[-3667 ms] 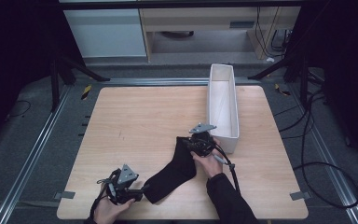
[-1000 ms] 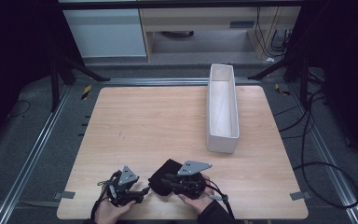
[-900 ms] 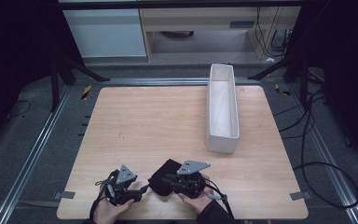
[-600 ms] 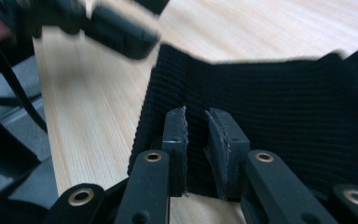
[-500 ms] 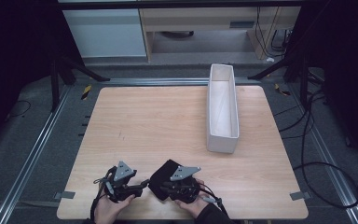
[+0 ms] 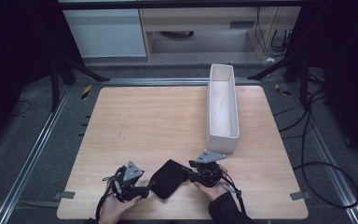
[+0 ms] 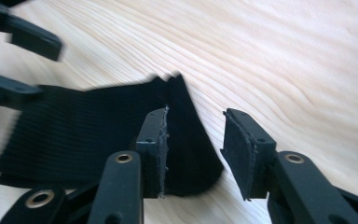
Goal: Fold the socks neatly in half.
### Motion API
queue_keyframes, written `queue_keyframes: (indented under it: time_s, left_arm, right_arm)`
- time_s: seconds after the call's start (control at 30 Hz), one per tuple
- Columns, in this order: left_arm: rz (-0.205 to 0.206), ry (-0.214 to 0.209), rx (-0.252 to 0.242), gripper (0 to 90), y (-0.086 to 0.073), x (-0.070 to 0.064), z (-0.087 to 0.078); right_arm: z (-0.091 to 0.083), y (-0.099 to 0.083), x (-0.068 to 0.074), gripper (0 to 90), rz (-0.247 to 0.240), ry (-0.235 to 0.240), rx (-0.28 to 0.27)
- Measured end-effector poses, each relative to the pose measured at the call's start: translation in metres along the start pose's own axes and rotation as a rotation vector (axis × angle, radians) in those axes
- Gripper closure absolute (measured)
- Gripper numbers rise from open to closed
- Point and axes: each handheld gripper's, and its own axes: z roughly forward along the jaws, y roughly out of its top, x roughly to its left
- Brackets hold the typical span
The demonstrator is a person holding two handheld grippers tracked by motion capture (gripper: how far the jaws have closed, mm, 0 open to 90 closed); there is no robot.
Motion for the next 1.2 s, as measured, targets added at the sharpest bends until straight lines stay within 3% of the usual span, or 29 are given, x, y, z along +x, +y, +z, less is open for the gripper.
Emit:
queue_keyframes:
  time_s: [0.13,0.33,0.43,0.6,0.77,0.9,1.1,1.2]
  left_arm:
    - [0.011,-0.006,0.011,36.9,-0.002,-0.001,0.003]
    - [0.026,-0.006,0.028,36.9,-0.004,-0.003,0.004]
    - [0.029,-0.007,0.035,36.8,-0.005,-0.003,0.004]
    - [0.03,-0.007,0.036,36.8,-0.006,-0.004,0.005]
    - [0.028,-0.011,0.026,36.9,-0.007,-0.004,0.003]
    - [0.033,-0.025,0.012,36.9,-0.008,-0.005,-0.002]
    - [0.054,-0.04,0.027,36.3,-0.008,-0.011,0.002]
    - [0.045,-0.038,0.029,36.0,-0.007,-0.01,0.005]
  right_arm:
    - [0.008,-0.006,-0.005,54.3,0.011,0.003,0.039]
    - [0.02,-0.011,-0.008,54.2,0.021,0.012,0.093]
    - [0.021,-0.011,-0.008,55.7,0.022,0.014,0.088]
    - [0.022,-0.01,-0.007,73.2,0.02,0.022,0.097]
    - [0.023,-0.008,-0.006,82.5,0.032,0.031,0.1]
    - [0.022,-0.005,-0.007,83.1,0.032,0.039,0.073]
    - [0.013,0.004,-0.001,83.1,-0.018,0.045,0.004]
    - [0.008,0.008,0.004,83.1,-0.047,0.075,-0.028]
